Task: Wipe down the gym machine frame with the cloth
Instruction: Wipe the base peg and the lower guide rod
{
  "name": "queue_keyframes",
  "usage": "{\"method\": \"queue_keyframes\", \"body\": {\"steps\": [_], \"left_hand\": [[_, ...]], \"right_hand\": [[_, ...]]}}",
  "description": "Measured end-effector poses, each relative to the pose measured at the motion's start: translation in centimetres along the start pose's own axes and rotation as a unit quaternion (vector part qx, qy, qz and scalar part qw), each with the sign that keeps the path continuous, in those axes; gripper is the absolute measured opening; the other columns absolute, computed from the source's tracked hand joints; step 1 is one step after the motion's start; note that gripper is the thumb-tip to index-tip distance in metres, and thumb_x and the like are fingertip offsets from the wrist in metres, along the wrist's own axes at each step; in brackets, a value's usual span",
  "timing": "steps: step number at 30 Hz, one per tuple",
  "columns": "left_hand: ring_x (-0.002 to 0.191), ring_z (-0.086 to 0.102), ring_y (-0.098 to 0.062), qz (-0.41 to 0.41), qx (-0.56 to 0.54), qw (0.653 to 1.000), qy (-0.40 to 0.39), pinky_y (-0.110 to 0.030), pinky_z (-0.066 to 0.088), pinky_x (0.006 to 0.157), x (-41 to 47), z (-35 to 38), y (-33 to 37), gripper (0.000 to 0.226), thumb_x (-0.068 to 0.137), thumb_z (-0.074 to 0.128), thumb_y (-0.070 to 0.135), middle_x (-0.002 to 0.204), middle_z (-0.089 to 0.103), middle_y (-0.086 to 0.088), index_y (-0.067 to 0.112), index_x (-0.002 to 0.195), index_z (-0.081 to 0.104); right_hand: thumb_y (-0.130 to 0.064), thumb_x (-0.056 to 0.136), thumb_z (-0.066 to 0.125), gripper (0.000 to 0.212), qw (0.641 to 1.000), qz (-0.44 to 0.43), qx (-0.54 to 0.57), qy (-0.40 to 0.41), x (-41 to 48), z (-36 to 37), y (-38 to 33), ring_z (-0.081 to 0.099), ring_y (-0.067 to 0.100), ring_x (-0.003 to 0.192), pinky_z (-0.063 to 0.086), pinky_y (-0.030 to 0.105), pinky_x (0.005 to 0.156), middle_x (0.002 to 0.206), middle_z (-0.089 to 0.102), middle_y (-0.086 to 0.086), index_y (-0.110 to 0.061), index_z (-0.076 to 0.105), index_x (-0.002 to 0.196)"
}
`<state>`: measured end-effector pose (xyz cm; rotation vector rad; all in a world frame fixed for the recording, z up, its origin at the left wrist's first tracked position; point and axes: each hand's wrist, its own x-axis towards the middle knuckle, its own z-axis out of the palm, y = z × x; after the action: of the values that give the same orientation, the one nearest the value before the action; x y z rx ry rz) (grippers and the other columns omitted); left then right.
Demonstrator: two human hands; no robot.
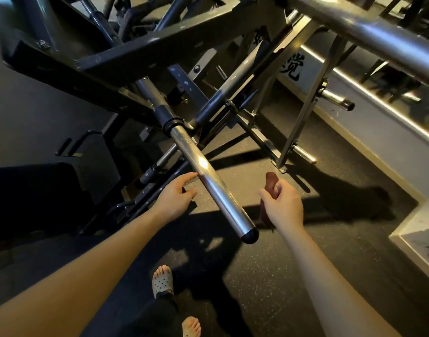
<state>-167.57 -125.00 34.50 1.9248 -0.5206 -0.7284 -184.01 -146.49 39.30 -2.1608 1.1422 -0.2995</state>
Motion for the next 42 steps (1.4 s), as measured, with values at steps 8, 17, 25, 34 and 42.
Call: {"method": "queue_keyframes", "body": {"steps": [8,17,25,34,42], "left_hand": [[0.110,0.059,-0.001,-0.011,0.027,0.999,0.015,-0.036,0.052,0.102,-0.4,-0.8,1.0,0.053,0.099,0.064,0.022,0.140,0.056,0.005,0.030,0.148,0.048],[0.134,0.047,-0.010,-0.023,0.028,0.999,0.028,-0.037,0.045,0.112,3.9,-6.3,0.8,0.054,0.100,0.062,0.020,0.145,0.049,0.011,0.031,0.150,0.047],[0.128,0.054,-0.009,-0.008,0.067,0.997,0.045,-0.030,0.043,0.109,11.3,-16.3,2.8,0.050,0.097,0.066,0.021,0.140,0.058,0.007,0.026,0.145,0.054],[0.112,0.060,0.002,0.166,0.159,0.972,0.044,-0.034,0.053,0.104,16.0,-24.3,12.7,0.039,0.096,0.068,0.026,0.122,0.063,0.017,0.031,0.134,0.061],[0.108,0.055,-0.004,0.261,0.330,0.902,0.096,-0.016,0.038,0.082,22.6,-26.9,21.4,0.041,0.094,0.070,0.036,0.117,0.062,0.011,0.027,0.133,0.063]], "right_hand": [[-0.026,0.093,0.073,0.031,0.996,-0.026,-0.025,-0.084,-3.6,4.2,-3.8,0.061,0.011,0.104,0.046,0.025,0.088,0.110,0.063,-0.007,-0.026,0.061,0.122],[-0.027,0.094,0.069,0.025,0.998,-0.049,0.025,-0.032,0.2,15.2,-11.6,0.063,0.009,0.107,0.053,0.031,0.095,0.110,0.068,-0.008,-0.027,0.065,0.119],[-0.022,0.093,0.069,0.009,0.981,0.072,0.163,-0.071,11.5,18.7,-22.2,0.066,0.022,0.102,0.052,0.042,0.099,0.101,0.071,0.002,-0.020,0.070,0.102],[-0.019,0.097,0.064,0.009,0.906,0.098,0.410,-0.028,15.9,14.6,-27.4,0.068,0.023,0.097,0.047,0.033,0.074,0.100,0.073,0.009,-0.016,0.070,0.103],[-0.018,0.100,0.061,0.012,0.887,0.050,0.451,0.081,22.2,11.3,-30.1,0.069,0.023,0.098,0.057,0.041,0.091,0.100,0.073,0.004,-0.024,0.071,0.100]]}}
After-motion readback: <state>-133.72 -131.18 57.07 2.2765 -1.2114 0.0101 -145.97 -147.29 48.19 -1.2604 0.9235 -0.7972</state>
